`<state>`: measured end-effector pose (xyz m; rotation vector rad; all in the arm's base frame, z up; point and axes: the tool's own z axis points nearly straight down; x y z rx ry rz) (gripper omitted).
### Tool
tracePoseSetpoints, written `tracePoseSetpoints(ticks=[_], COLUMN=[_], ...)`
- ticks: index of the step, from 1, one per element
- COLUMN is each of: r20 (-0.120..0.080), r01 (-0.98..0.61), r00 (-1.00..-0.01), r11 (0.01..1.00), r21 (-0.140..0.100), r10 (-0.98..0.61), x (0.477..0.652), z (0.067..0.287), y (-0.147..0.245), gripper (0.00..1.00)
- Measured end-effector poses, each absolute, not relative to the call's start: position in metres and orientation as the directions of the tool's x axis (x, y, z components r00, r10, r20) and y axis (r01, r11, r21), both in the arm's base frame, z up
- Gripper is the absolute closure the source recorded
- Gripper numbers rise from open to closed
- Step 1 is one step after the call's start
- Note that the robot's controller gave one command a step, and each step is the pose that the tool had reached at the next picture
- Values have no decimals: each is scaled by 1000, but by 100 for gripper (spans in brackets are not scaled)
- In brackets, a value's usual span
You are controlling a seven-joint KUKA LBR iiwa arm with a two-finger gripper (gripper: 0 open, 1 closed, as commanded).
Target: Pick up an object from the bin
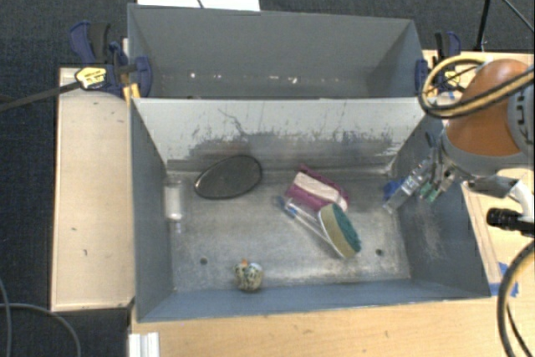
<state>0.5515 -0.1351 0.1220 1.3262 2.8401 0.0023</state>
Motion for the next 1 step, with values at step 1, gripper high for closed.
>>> tracePoseSetpoints(ticks=[1], r20=[-5], r01=[761], r00=[-649], r11=[649], r21=[3], r10=[761], x=[552], z=[136], y=[-135], gripper=[100])
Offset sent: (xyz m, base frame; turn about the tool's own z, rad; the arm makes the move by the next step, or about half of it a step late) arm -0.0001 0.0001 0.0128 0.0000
